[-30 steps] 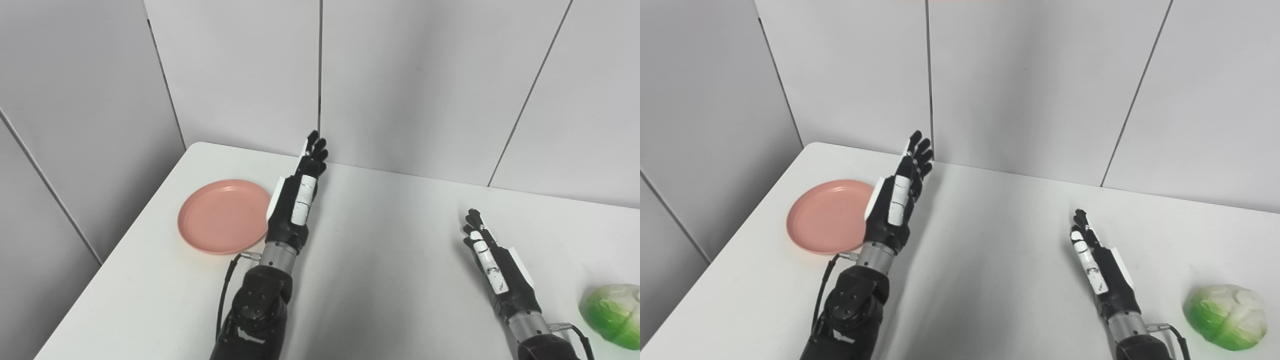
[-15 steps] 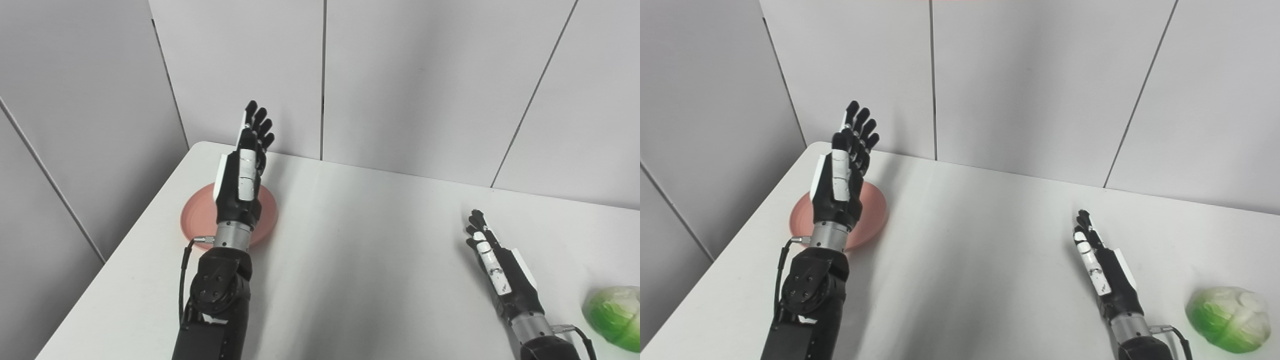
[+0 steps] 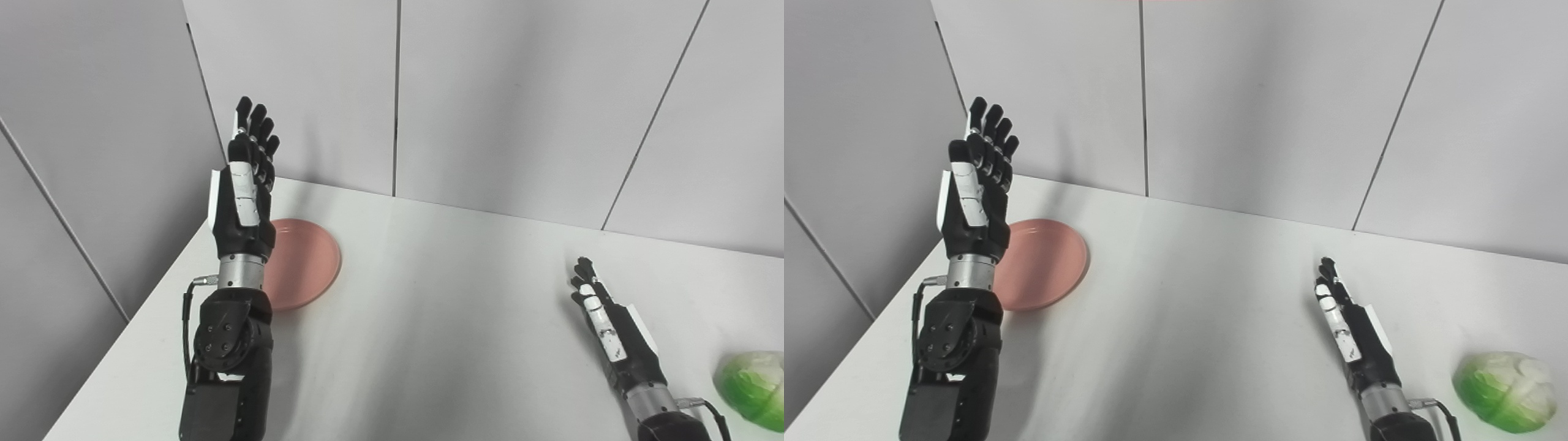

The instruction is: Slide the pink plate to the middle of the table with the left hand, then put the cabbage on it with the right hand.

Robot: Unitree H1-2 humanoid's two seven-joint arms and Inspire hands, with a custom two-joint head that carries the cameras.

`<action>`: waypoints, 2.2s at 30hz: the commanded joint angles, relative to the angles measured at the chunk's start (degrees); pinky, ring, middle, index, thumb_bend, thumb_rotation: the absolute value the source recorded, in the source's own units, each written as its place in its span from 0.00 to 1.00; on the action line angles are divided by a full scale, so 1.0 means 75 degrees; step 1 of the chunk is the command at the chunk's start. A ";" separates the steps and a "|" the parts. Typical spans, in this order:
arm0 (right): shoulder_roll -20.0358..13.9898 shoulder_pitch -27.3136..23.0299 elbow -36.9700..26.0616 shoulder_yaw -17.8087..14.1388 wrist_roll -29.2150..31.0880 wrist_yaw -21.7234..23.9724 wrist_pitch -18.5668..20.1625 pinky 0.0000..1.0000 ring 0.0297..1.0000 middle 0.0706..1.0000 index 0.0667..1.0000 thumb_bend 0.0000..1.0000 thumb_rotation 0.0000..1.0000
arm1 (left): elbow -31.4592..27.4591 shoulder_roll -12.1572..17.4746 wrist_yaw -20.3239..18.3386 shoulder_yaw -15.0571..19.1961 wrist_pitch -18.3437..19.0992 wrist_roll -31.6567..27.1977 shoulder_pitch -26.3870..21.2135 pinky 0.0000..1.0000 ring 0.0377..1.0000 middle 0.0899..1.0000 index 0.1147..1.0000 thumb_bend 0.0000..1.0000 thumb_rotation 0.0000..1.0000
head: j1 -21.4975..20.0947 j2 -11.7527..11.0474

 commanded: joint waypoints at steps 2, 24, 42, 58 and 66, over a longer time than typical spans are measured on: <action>-0.0101 0.0007 0.0150 -0.0028 -0.0032 0.0040 0.0098 1.00 0.99 1.00 1.00 0.42 1.00 | -0.0058 0.0311 0.0073 0.0207 -0.0369 -0.0119 -0.0309 1.00 1.00 1.00 1.00 0.86 1.00 | -0.0007 0.0014; -0.0089 0.0062 -0.0068 -0.0032 -0.0075 -0.0042 0.0323 1.00 0.98 1.00 1.00 0.44 1.00 | 0.1480 0.1169 0.0220 0.1340 -0.0853 -0.1126 -0.0420 0.99 0.99 1.00 1.00 0.88 1.00 | 0.0033 0.0078; -0.0077 0.0090 -0.0100 -0.0062 -0.0036 -0.0052 0.0343 1.00 0.99 1.00 1.00 0.42 1.00 | 0.3154 0.1455 0.0138 0.1460 -0.1020 -0.1554 -0.0582 1.00 1.00 1.00 1.00 0.89 1.00 | 0.0034 0.0075; -0.0105 0.0078 -0.0023 -0.0067 -0.0058 -0.0051 0.0252 1.00 0.98 1.00 1.00 0.42 1.00 | 0.4392 0.1508 0.0236 0.1521 -0.1157 -0.1558 -0.0757 1.00 0.99 1.00 1.00 0.87 1.00 | 0.0052 0.0088; -0.0109 0.0102 -0.0140 -0.0064 -0.0008 -0.0007 0.0375 1.00 0.99 1.00 1.00 0.43 1.00 | 0.5145 0.1574 0.0196 0.1592 -0.1159 -0.1679 -0.0896 1.00 1.00 0.99 1.00 0.88 1.00 | 0.0049 0.0111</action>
